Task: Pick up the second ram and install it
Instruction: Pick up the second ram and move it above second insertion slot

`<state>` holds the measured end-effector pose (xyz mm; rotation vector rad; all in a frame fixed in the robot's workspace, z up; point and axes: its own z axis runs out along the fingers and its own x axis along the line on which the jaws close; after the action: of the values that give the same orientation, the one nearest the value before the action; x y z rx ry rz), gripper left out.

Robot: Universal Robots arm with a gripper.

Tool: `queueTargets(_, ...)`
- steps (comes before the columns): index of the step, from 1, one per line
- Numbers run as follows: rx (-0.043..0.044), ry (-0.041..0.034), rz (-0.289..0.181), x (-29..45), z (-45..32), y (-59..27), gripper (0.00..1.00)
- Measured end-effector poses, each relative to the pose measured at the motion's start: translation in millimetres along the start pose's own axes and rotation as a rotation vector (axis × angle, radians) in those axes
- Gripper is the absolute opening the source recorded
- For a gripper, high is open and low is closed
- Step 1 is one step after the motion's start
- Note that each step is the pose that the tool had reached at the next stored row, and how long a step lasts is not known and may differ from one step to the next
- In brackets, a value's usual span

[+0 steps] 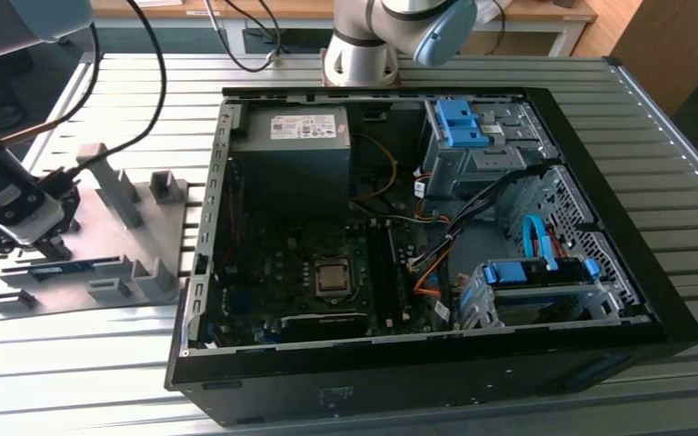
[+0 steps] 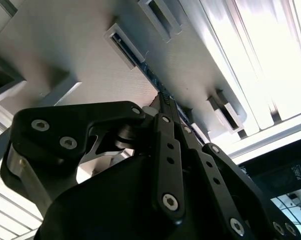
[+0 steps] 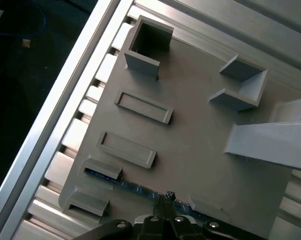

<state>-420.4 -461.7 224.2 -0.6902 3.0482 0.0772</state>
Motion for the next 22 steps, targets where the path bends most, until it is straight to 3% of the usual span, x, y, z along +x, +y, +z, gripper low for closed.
queueTargets(22,-0.0024,0.0042,-0.094,0.0,0.0,0.0,0.10)
